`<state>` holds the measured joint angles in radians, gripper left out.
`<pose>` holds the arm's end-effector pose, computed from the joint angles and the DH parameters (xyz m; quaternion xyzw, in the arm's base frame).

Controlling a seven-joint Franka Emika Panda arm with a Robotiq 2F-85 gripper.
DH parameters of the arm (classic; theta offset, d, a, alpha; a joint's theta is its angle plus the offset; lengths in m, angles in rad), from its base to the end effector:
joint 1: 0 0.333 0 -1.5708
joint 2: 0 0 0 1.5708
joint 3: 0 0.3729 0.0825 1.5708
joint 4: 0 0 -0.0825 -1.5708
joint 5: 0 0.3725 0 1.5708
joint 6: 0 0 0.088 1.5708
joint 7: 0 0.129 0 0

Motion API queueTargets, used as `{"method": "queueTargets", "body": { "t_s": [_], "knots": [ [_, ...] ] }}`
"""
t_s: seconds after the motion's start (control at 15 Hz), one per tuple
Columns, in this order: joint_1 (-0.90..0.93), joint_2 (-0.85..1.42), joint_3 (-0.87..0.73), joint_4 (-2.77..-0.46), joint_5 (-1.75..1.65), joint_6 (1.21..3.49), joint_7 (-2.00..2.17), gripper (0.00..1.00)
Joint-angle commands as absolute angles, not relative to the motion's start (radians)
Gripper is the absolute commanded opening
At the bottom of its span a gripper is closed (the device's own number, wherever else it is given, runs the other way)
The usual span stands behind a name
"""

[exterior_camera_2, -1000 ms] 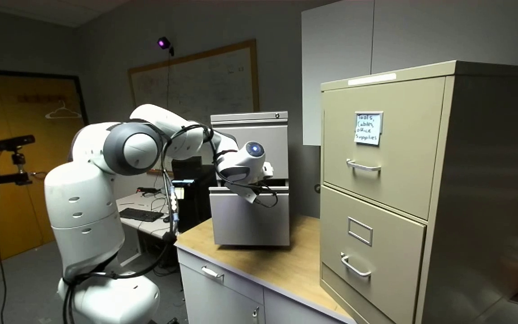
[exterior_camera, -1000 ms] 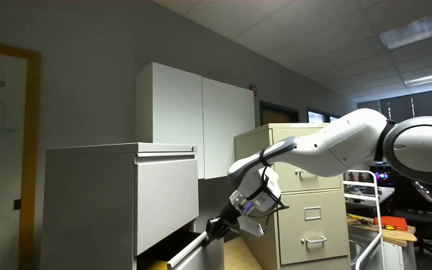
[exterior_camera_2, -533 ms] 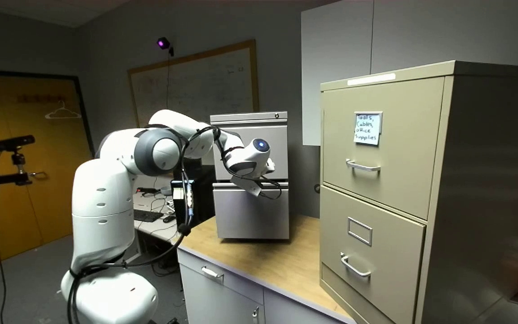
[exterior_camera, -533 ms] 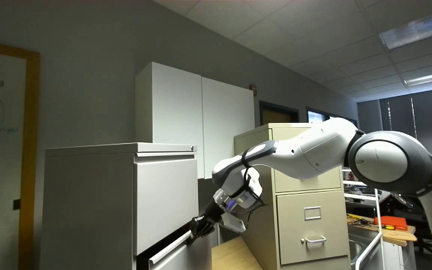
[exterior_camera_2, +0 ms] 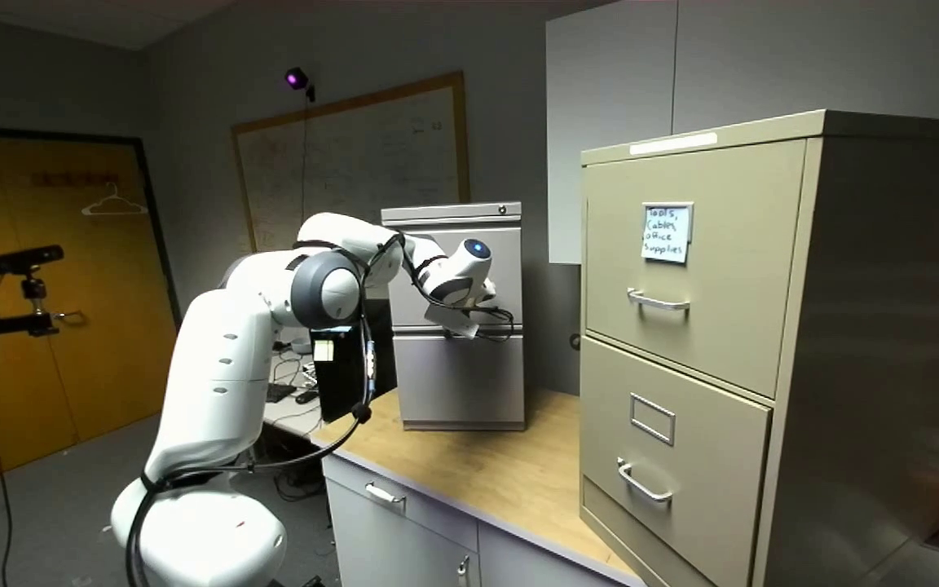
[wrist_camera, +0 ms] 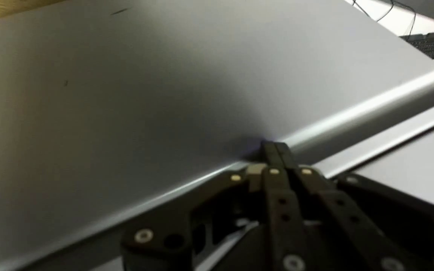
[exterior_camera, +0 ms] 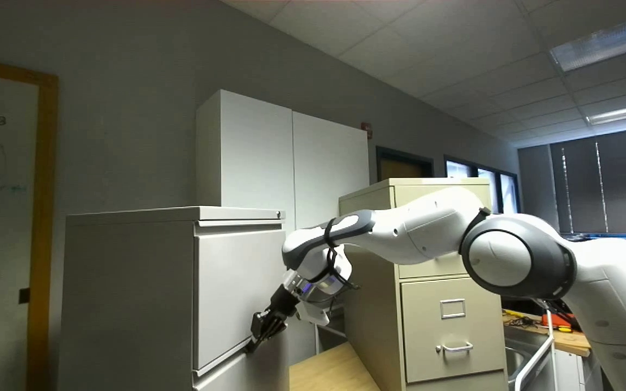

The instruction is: Close the bottom drawer of the left cabinet

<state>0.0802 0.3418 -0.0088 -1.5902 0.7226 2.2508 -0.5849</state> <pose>0.7043 0.0811 0.5177 -0.9313 -0.1318 -0.2213 0.2576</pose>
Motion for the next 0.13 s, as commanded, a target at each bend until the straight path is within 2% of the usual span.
{"method": "queueTargets", "body": {
  "t_s": [0.0,0.07],
  "knots": [
    [0.047,0.416,0.061,-1.389,0.677,2.160,-0.509,0.00],
    [0.042,0.425,0.062,-1.374,0.653,2.134,-0.498,0.00]
  ]
}}
